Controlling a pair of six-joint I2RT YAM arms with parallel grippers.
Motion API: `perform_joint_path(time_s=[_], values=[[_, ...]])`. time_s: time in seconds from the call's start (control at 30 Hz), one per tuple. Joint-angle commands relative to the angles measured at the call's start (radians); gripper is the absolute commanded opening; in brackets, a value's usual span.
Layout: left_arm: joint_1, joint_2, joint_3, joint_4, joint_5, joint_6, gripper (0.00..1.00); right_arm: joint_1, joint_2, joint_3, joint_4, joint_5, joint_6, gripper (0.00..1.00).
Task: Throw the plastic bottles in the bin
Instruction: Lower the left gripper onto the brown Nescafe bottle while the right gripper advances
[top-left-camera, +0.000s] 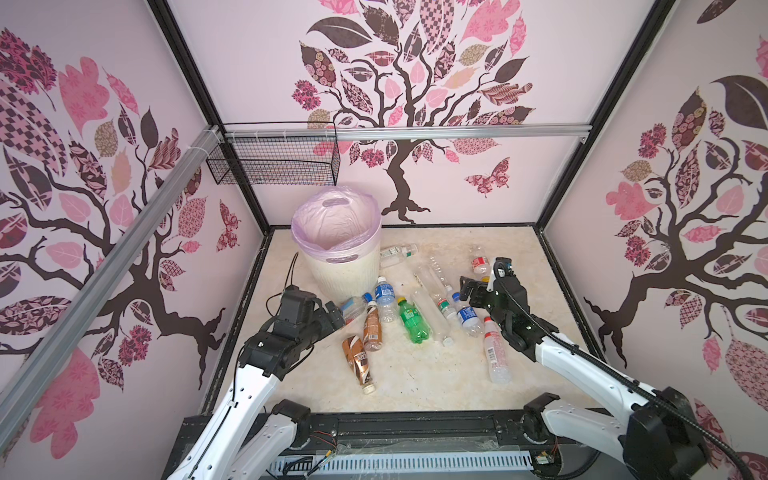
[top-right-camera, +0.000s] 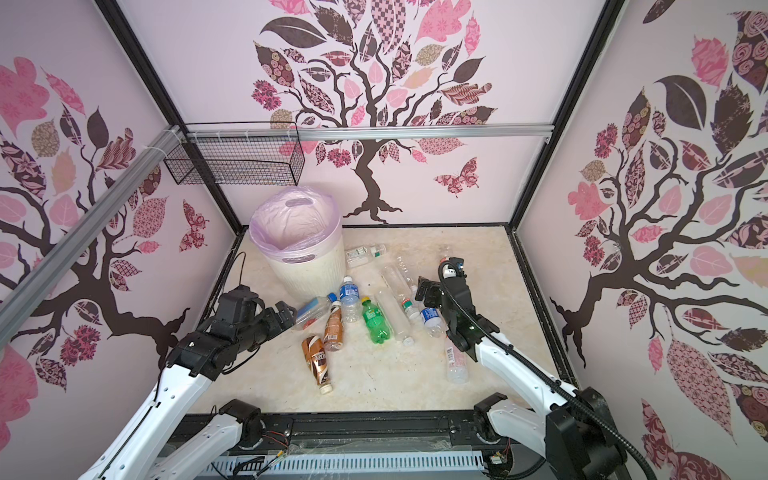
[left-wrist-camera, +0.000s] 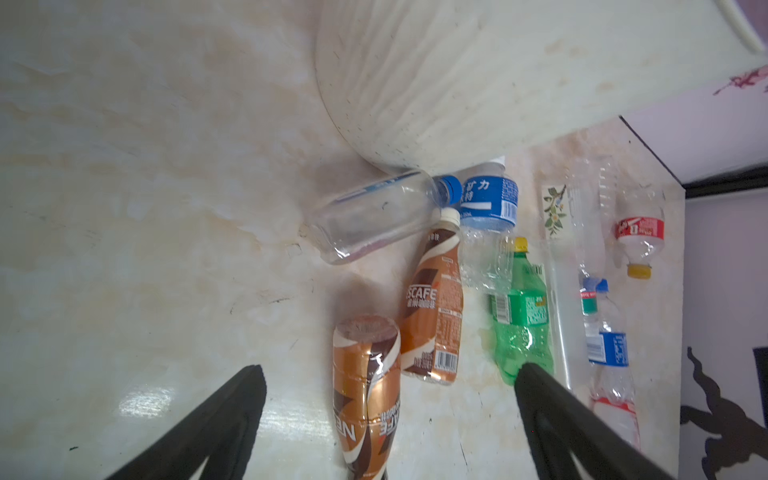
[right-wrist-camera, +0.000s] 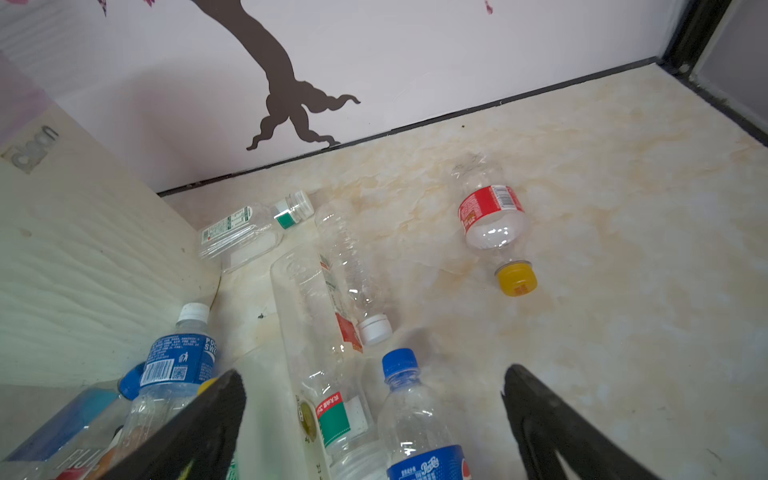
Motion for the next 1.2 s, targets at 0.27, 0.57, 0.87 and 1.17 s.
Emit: perform_joint_path(time_s=[0.27,0.57,0.87,1.17], values=[[-0.138,0.134,-0.147,0.070,0.018,-0.082,0.98,0.016,-0.001,-0.006,-0.043,-0.031,-0.046,1.00],[-0.200,0.227,-0.211,0.181,-0.003,-0.140,0.98,0.016,0.014,-0.030,-0.014,-0.100,-0.057,0.99],[-0.200,0.282,-0.240,0.252,-0.008,-0.153,0.87,0.018,0.020,-0.042,0.000,-0.130,-0.063,0.99],[-0.200,0.317,-0.260,0.263,-0.039,-0.136,0.79,0.018,0.004,-0.058,0.022,-0.131,-0.061,0.99]])
